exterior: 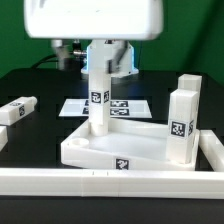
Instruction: Assemble desk
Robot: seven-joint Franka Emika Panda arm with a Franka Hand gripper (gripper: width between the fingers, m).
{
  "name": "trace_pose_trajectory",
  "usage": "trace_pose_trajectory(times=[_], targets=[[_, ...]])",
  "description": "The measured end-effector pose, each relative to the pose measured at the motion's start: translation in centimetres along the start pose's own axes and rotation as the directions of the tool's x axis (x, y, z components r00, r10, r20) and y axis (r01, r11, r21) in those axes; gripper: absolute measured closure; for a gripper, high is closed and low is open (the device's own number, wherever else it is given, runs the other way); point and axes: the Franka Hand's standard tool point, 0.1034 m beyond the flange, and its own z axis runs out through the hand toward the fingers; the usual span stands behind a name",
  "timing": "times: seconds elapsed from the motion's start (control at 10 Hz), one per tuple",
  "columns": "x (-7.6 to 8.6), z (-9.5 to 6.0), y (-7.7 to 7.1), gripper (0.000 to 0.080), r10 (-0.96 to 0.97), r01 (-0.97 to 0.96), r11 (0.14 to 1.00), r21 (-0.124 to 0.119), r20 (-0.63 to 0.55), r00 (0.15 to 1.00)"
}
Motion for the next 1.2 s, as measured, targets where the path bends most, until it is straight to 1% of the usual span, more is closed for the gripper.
trace_pose_trajectory(times=[0.1, 0.2, 0.3, 0.6, 0.7, 0.8, 0.9, 1.0, 1.1, 1.2], targets=[[0.8, 0.2, 2.2, 0.0150, -0.023, 0.023, 1.000, -0.006, 0.000, 1.000], [1.0, 0.5, 3.4, 0.0150, -0.019, 0.019, 1.000, -0.011, 0.001, 1.000], [0.9, 0.5, 3.1, 0.0150, -0.025, 0.025, 1.000, -0.009, 0.002, 1.000], [0.9, 0.5, 3.1, 0.0150, -0.026, 0.026, 1.000, -0.010, 0.003, 1.000], [0.7, 0.8, 3.6, 0.0150, -0.034, 0.034, 0.999, -0.010, -0.002, 0.999], [-0.3, 1.7, 5.6, 0.0150, -0.031, 0.030, 0.999, -0.020, -0.007, 1.000], [-1.9, 3.0, 8.4, 0.0150, -0.037, 0.037, 0.999, -0.039, -0.010, 0.999], [-2.8, 4.0, 10.6, 0.0150, -0.046, 0.046, 0.997, -0.059, -0.002, 0.999], [-2.5, 4.5, 12.1, 0.0150, -0.068, 0.066, 0.995, -0.076, -0.014, 0.998], [-2.5, 4.9, 13.0, 0.0150, -0.089, 0.087, 0.993, -0.083, -0.019, 0.996]])
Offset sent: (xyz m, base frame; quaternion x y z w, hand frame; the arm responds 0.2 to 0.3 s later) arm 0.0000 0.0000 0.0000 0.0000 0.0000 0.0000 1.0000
